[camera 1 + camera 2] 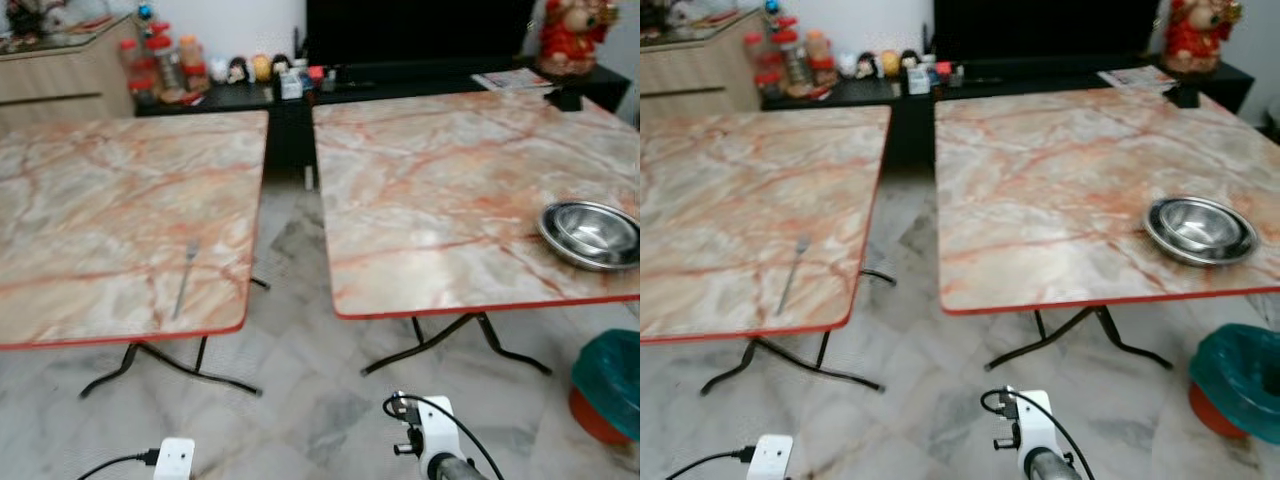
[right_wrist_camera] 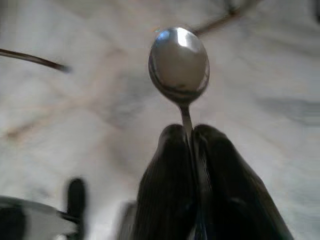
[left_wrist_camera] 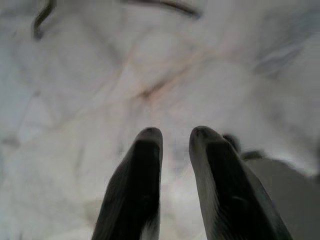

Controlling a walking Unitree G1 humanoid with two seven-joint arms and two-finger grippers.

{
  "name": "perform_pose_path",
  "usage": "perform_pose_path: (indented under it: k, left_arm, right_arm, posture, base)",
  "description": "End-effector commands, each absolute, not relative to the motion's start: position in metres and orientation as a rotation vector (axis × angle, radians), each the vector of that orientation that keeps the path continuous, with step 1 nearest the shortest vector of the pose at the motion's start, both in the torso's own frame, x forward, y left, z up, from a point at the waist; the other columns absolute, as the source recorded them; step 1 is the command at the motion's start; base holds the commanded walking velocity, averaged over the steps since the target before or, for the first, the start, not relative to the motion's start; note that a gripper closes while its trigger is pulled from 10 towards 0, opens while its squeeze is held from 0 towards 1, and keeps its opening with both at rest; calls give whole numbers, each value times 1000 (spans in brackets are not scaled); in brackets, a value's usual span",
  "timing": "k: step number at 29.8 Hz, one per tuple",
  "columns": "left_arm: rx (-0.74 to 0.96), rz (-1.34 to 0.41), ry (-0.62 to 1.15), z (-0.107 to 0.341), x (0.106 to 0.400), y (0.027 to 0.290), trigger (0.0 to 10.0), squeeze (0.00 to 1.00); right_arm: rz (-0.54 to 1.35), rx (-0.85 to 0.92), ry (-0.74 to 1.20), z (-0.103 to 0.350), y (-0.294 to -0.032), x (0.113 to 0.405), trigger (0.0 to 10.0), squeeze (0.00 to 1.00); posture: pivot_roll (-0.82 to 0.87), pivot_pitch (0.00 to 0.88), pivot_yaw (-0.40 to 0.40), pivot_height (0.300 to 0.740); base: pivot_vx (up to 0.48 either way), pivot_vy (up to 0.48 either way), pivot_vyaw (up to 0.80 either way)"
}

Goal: Setting the table

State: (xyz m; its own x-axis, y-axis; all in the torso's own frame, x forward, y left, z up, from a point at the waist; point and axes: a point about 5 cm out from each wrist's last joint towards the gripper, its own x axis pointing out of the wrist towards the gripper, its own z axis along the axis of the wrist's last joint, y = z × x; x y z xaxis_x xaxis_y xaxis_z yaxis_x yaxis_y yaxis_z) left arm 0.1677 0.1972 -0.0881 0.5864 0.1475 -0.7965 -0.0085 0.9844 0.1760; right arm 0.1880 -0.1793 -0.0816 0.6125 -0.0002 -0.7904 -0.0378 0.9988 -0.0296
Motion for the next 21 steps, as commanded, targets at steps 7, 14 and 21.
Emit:
perform_pose_path:
  k: [7,14,21]
  left_arm:
    - [201,96,949,-87,165,209,10000,0]
    - [205,93,947,-87,166,210,10000,0]
    - [196,108,945,-87,166,210,10000,0]
  right_arm:
    - [25,-24,889,-78,-172,196,10000,0]
    - [17,-21,890,-78,-172,196,10000,0]
    - [2,-13,890,-78,-174,196,10000,0]
  posture:
    - [-3,0,24,740]
    - [-4,7,26,740]
    - [0,21,24,740]
  base:
    - [380,-212,0]
    - [160,-402,0]
    - [0,-188,0]
